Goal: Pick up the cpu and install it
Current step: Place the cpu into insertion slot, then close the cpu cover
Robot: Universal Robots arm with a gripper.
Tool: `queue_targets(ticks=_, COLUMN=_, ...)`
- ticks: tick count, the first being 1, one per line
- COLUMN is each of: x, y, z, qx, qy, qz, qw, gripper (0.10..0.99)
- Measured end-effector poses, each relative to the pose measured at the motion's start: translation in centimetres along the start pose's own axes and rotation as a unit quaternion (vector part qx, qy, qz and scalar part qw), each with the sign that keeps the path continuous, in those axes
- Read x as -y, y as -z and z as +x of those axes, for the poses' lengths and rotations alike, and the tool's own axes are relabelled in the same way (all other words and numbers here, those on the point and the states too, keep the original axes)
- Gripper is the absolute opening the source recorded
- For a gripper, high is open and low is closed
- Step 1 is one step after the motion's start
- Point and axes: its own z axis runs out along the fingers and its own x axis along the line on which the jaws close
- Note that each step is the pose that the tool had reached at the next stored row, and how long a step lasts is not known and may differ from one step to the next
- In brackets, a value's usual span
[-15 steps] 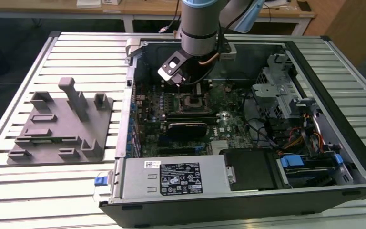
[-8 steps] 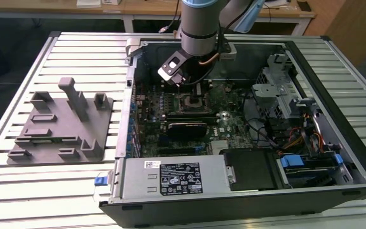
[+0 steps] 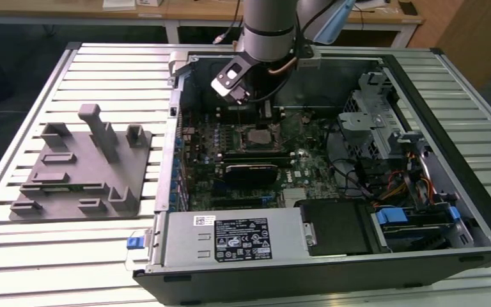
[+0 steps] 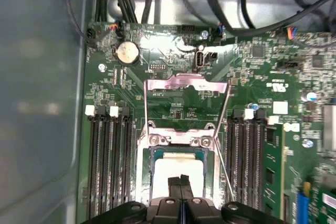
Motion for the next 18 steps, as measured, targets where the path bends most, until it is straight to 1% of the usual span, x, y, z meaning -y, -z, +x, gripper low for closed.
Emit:
queue_targets(ticks=7, x=-0.11, y=2.50, z=-0.03, qx=0.0001, qy=0.000, qz=-0.0013, qw=1.0000, gripper=0.106)
queue_targets(ticks=9, x=-0.13, y=3.11, z=-0.04, qx=0.0001, qy=0.000, qz=-0.0017, qw=1.0000, gripper=0.106)
queue_targets(ticks=10, x=-0.14, y=3.29, z=-0.04, qx=0.0001, qy=0.000, qz=-0.0019, qw=1.0000, gripper=0.106)
queue_targets(ticks=11, x=-0.14, y=3.33, z=-0.04, qx=0.0001, qy=0.000, qz=-0.0019, qw=1.0000, gripper=0.106)
queue_targets(ticks=18, x=-0.14, y=3.34, z=-0.04, qx=0.0001, qy=0.000, qz=-0.0022, qw=1.0000, gripper=0.106)
